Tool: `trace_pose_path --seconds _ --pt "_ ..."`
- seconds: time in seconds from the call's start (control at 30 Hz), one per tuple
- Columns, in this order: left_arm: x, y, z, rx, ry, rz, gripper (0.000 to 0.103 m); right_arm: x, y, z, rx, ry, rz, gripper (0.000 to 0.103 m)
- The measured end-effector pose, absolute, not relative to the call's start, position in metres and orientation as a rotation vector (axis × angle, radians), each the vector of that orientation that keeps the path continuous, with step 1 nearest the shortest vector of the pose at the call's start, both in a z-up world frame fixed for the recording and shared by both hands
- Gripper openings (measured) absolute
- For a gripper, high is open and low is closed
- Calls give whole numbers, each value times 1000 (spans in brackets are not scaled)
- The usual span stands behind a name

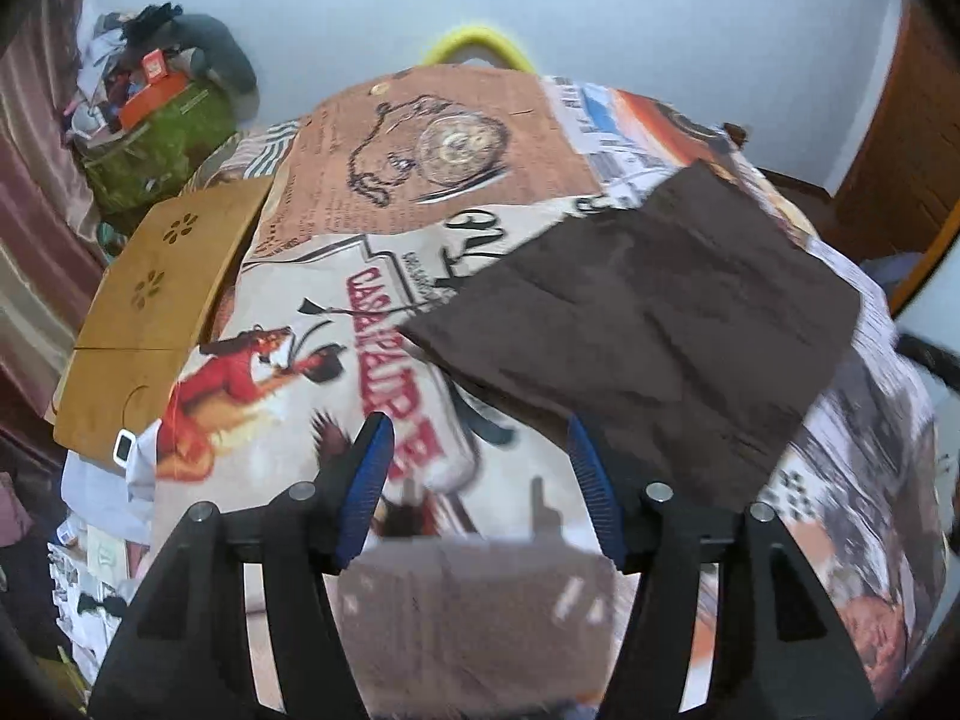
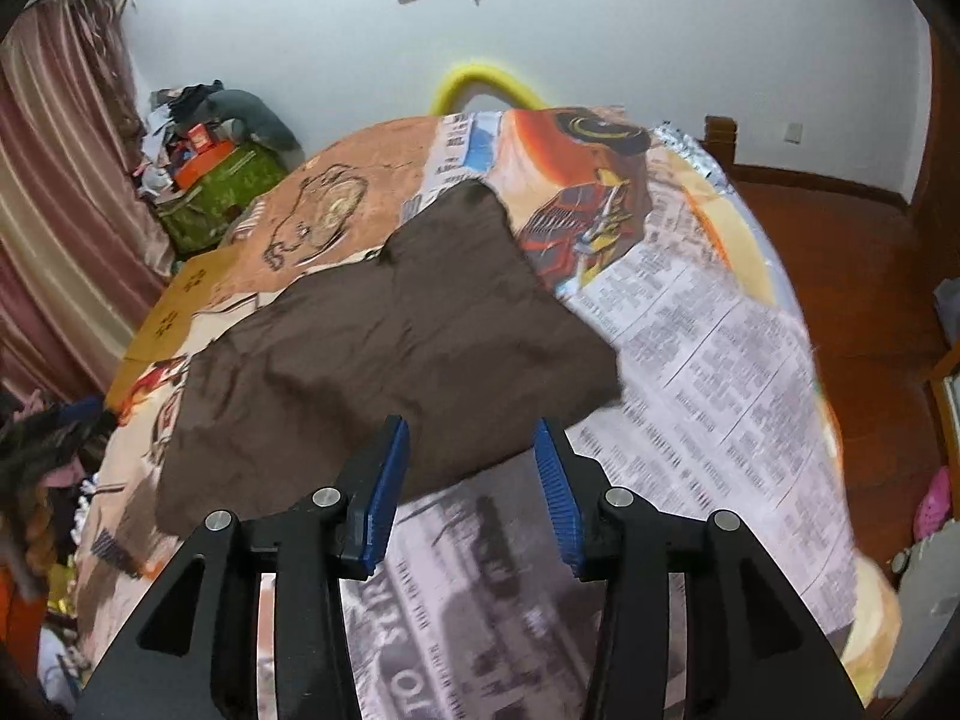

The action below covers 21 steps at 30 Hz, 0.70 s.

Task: Fold small clothes

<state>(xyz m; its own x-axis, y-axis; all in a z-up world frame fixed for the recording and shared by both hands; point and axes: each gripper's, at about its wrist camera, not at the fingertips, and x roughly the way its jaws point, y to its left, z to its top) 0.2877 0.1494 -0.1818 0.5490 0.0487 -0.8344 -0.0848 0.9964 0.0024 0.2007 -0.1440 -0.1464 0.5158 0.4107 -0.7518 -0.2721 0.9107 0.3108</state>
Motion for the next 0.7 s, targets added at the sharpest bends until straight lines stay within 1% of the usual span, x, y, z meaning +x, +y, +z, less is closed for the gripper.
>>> trace_pose_path --seconds 0.2,0.33,0.57,0.63,0.67,0.7 --pt "342 181 -204 -67 994 98 60 192 -140 -169 197 998 425 41" --pt "373 190 -222 -106 992 53 64 197 -141 -185 214 1040 413 41" --pt "412 184 -262 -173 1052 -108 63 199 -147 -202 305 1069 404 41" --pt "418 181 -269 -210 1067 -173 47 198 -150 -203 319 1067 413 41" --pt "420 179 -271 -227 1068 -192 43 197 -150 -203 321 1068 415 41" --pt "422 178 -272 -242 1067 -207 35 197 -150 -202 319 1070 417 41"
